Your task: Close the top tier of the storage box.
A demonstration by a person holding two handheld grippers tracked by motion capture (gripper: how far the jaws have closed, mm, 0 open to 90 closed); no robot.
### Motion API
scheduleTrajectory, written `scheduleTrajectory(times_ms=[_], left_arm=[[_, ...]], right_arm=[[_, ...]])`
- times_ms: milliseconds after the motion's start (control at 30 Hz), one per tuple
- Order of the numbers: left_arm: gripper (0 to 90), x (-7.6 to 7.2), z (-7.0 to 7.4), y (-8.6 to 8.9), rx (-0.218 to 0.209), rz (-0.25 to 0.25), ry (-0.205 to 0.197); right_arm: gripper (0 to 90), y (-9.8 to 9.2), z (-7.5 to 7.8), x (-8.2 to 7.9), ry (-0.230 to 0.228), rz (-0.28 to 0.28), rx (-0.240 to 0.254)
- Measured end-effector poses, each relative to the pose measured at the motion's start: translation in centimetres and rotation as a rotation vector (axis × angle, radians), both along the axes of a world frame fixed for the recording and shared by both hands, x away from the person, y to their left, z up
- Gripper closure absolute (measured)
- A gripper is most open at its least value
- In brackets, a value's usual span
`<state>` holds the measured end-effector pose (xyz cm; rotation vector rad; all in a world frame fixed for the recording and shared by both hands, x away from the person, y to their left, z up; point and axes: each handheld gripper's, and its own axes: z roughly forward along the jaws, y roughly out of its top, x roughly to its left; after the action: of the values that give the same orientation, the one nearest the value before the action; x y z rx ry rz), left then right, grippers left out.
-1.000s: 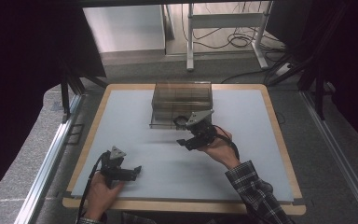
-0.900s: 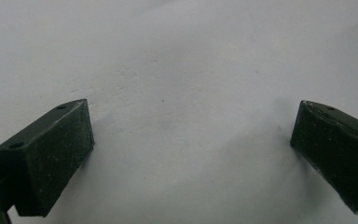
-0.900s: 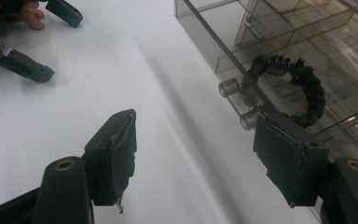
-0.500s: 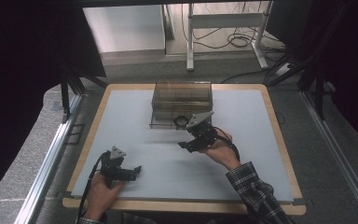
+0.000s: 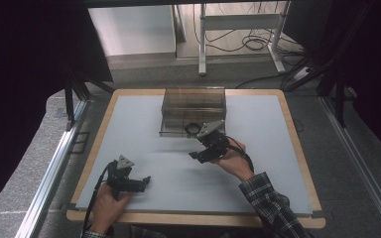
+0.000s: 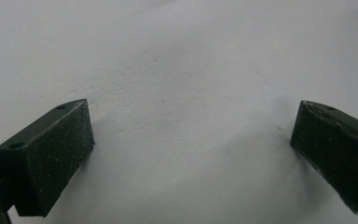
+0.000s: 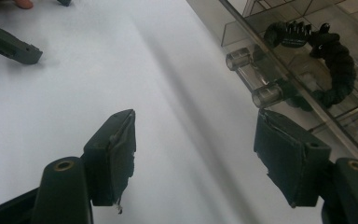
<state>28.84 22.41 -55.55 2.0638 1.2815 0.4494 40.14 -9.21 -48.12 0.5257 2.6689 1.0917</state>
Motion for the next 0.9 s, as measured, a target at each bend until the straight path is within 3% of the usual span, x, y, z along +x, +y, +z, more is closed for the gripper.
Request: scheduleTrajectory(times_ms=[900], left_arm=[[0.0,0.00,0.00,0.00,0.000,0.000,0.000]], right_arm=[[28.6,0.66,-0.88,0.43,-0.018,0.014,0.010]])
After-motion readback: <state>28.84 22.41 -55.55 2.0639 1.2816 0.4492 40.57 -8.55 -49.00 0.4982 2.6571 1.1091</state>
